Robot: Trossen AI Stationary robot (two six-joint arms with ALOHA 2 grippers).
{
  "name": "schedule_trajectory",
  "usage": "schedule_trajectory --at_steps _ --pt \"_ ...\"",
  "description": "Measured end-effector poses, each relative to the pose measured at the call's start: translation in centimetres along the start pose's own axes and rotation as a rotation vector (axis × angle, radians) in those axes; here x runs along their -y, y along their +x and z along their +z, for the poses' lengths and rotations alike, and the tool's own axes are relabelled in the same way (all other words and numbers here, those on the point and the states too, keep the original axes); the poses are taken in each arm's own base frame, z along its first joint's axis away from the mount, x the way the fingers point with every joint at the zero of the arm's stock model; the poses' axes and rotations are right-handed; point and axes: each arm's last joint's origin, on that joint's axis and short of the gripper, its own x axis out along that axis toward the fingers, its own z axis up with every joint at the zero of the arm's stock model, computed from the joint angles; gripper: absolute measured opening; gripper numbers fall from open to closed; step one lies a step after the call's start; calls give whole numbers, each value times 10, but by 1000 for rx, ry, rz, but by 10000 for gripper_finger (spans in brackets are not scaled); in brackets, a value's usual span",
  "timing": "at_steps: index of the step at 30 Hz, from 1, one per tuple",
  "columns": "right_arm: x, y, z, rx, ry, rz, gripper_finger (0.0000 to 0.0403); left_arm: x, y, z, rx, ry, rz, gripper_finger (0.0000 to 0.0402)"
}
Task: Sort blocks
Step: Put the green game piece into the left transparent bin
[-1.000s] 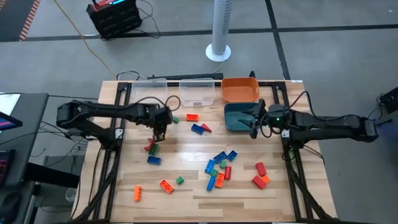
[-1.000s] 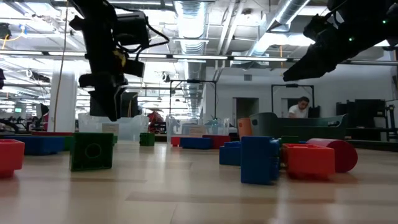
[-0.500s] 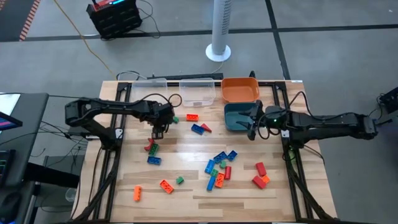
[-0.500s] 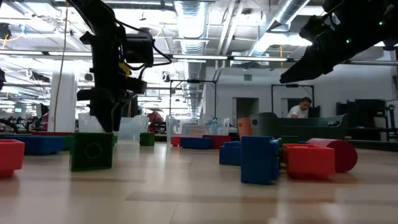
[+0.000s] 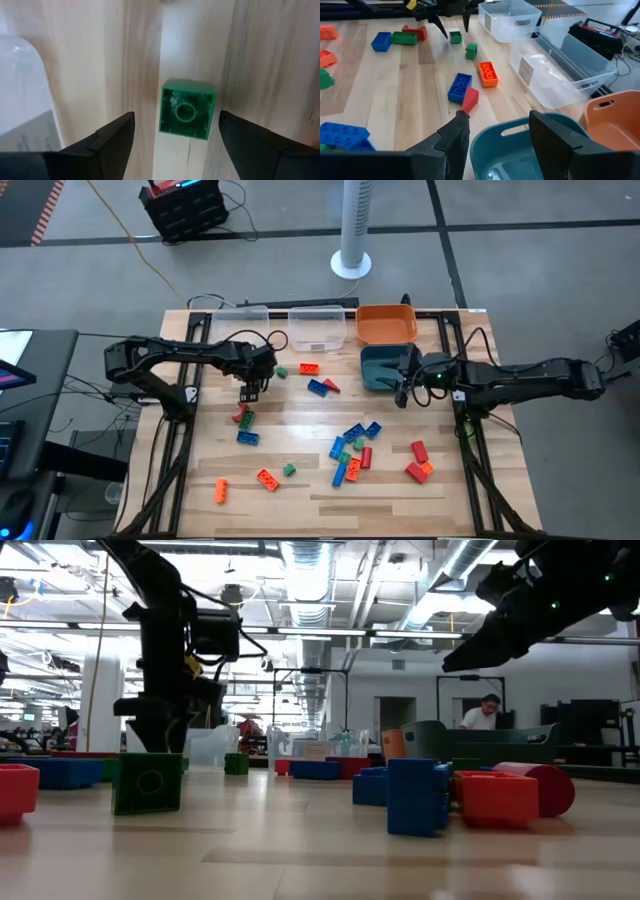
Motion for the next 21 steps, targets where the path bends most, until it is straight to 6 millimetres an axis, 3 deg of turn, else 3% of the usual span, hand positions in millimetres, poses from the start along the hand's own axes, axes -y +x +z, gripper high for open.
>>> schedule_trajectory --at_steps 5,13,16,21 --pt "-2 0 1 16 -2 11 210 0 2 2 21 -16 -14 281" --pt "-2 0 1 10 17 11 210 6 22 10 -51 21 -58 242" --pt "-2 0 1 10 21 11 210 7 20 13 -51 25 -56 212" --pt "-2 0 1 11 21 11 210 5 14 15 -97 3 -52 129"
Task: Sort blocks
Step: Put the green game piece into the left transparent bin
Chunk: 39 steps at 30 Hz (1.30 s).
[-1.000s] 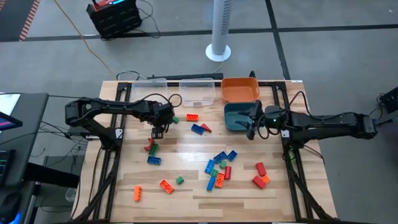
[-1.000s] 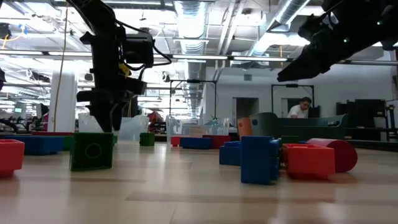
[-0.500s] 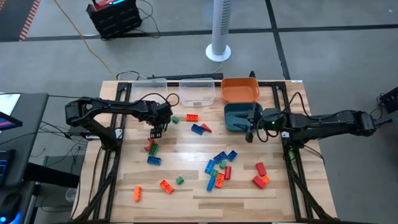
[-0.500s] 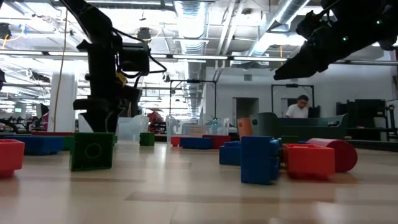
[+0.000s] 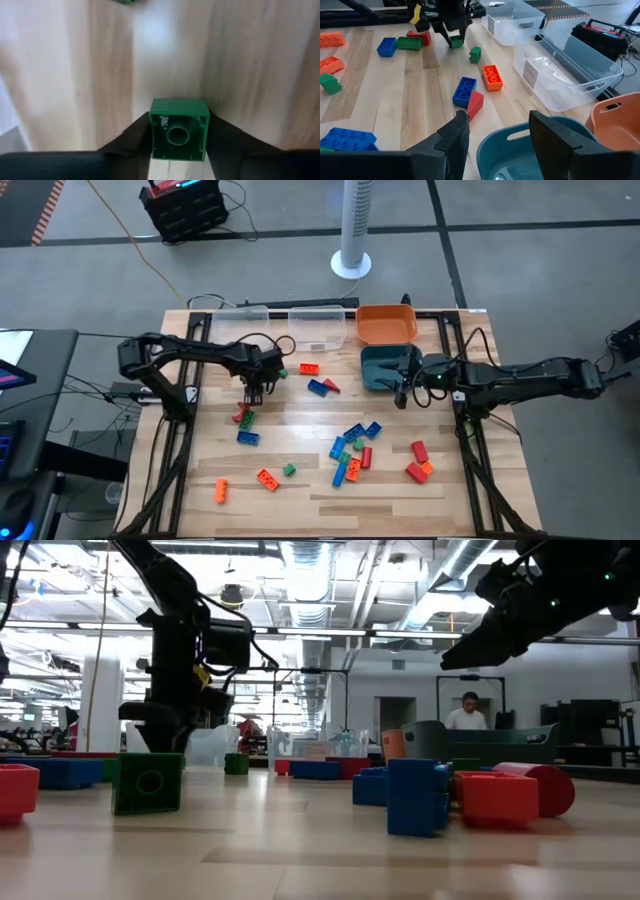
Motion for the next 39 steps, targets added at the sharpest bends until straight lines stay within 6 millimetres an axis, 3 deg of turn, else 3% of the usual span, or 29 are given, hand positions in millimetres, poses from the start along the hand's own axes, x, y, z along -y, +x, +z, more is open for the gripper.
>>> schedule_trajectory --at_steps 4,9,12,15,24,28,35,39 --pt "0 0 0 0 2 0 210 -4 -12 1 -40 -20 19 127" --pt "0 0 -1 -6 10 1 210 -15 -53 7 78 -49 63 127" --pt "0 0 -1 -6 9 1 210 -31 -82 3 159 -89 194 127" --pt "0 0 -1 -7 9 0 210 -52 -92 -7 166 -151 266 127" --pt "0 0 -1 -7 9 1 210 -134 -59 -49 131 -441 277 127" --pt "-1 0 -1 -7 13 3 210 -157 -40 -61 90 -516 261 127" --pt "-1 0 -1 -6 23 8 210 -166 7 -62 -59 -531 175 134" --pt "-1 0 -1 -6 26 8 210 -166 12 -62 -81 -527 165 210"
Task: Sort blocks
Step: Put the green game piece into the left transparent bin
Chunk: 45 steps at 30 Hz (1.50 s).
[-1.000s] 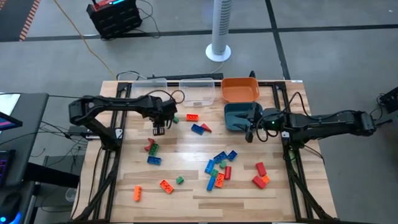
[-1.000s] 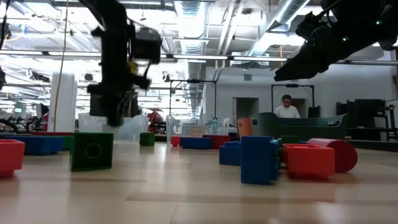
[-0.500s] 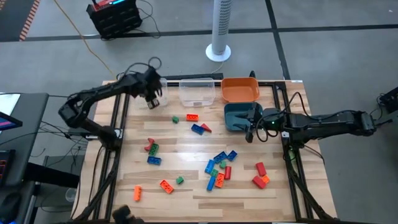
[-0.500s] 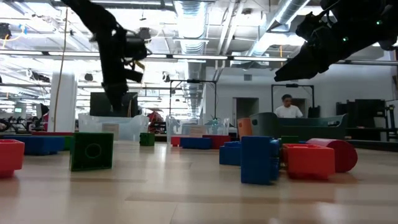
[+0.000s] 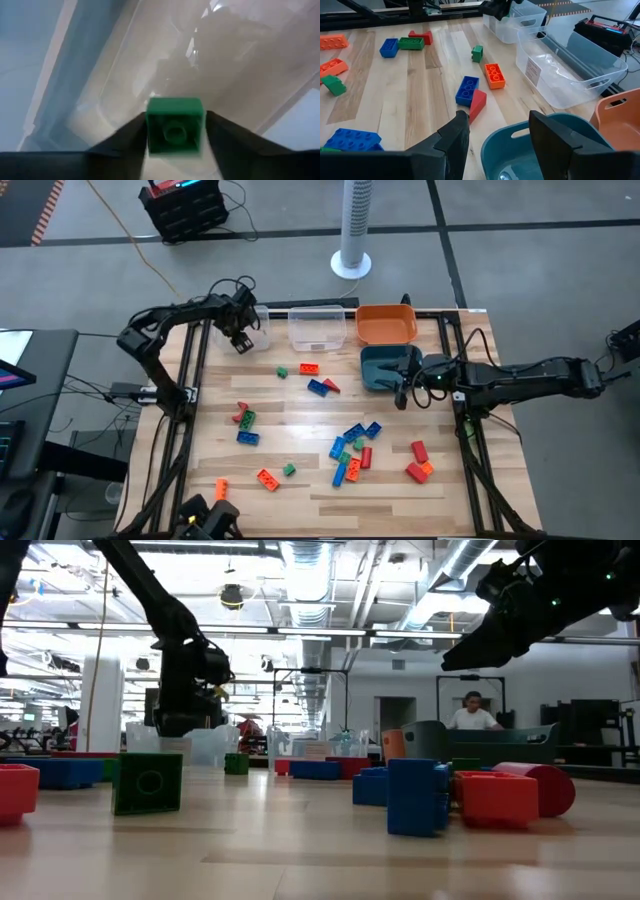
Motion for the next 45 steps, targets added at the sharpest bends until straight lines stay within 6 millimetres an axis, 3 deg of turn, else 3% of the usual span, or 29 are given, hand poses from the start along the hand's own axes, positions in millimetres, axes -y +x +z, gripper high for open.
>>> schedule_trajectory --at_steps 4,9,15,20,26,41,45 --pt "0 0 0 0 0 0 210 -5 -17 2 16 -6 10 285" --pt "0 0 0 0 5 -1 210 -3 -63 4 150 68 19 306" --pt "0 0 0 0 27 -1 210 48 -119 -1 404 365 -85 294" --pt "0 0 0 0 27 -1 210 103 -134 -1 484 527 -136 292" --pt "0 0 0 0 26 -1 210 153 -125 11 519 675 -165 292" --pt "0 0 0 -1 22 0 210 178 -53 34 324 834 -199 292" --pt "0 0 0 -1 21 0 210 182 -42 35 285 839 -210 264"
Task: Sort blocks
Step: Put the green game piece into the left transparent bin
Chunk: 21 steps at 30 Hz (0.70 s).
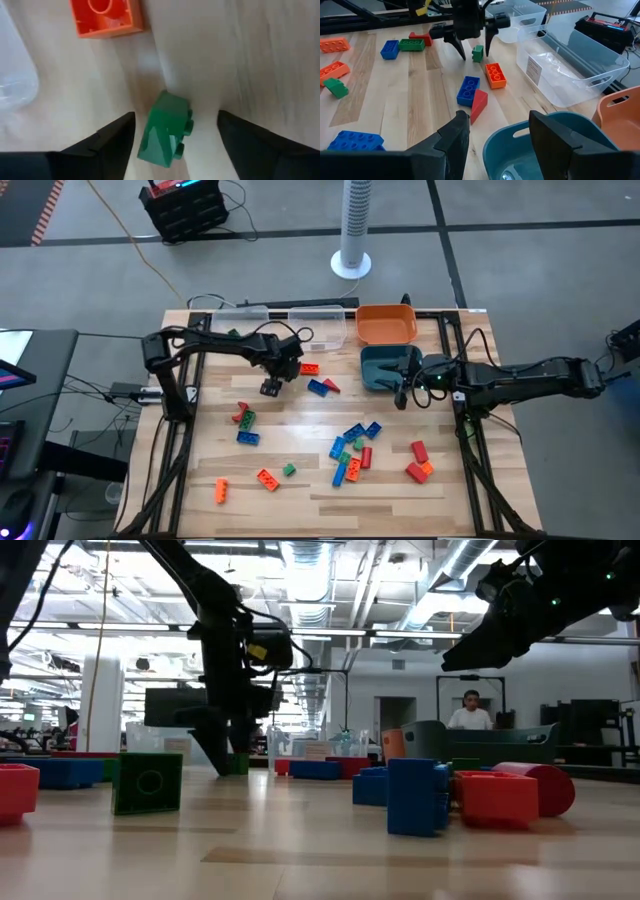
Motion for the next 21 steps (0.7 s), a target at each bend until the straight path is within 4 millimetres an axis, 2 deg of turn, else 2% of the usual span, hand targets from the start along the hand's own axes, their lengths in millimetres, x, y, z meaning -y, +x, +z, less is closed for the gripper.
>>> schedule_trajectory --at_steps 3,8,10,12,16,21 --pt "0 0 0 0 0 0 210 2 2 1 -10 7 -5 206" --pt "0 0 0 0 0 0 210 5 -2 3 -28 10 2 82" --pt "0 0 0 0 1 0 210 4 -5 3 -47 1 7 82" --pt "0 0 0 -1 1 0 210 1 -17 1 -49 -21 21 82" --pt "0 0 0 -1 2 0 210 -9 -56 -5 28 -83 93 82" --pt "-1 0 0 -3 7 4 210 -34 -102 -41 41 -255 257 82"
